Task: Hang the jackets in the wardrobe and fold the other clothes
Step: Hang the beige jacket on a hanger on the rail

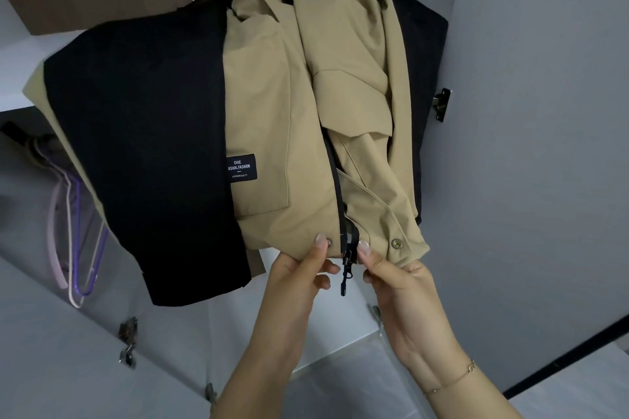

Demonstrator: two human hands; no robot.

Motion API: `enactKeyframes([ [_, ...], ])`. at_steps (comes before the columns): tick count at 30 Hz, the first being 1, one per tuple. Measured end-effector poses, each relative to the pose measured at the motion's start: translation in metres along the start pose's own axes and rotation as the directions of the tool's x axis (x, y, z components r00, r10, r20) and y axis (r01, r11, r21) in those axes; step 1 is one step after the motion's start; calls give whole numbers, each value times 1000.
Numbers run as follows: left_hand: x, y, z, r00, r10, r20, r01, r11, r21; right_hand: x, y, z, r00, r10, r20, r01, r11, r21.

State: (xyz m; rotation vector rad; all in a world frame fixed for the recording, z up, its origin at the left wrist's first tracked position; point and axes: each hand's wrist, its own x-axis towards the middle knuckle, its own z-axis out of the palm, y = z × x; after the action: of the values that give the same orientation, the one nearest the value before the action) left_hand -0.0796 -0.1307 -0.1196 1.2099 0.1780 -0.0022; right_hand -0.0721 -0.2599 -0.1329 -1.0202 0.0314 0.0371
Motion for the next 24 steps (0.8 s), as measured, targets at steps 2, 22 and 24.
enactKeyframes([
  [2, 2, 0, -3, 1000, -23, -5, 24, 999, 35, 2, -1, 0, 999, 42, 32, -44, 998, 50],
  [22, 10, -11, -22, 996, -25, 83, 0, 958, 287, 6, 13, 16, 995, 17, -103, -12, 999, 44],
  [24, 10, -12, -23, 990, -54, 127, 18, 964, 265, 7, 15, 16, 995, 3, -97, 0, 1000, 31],
])
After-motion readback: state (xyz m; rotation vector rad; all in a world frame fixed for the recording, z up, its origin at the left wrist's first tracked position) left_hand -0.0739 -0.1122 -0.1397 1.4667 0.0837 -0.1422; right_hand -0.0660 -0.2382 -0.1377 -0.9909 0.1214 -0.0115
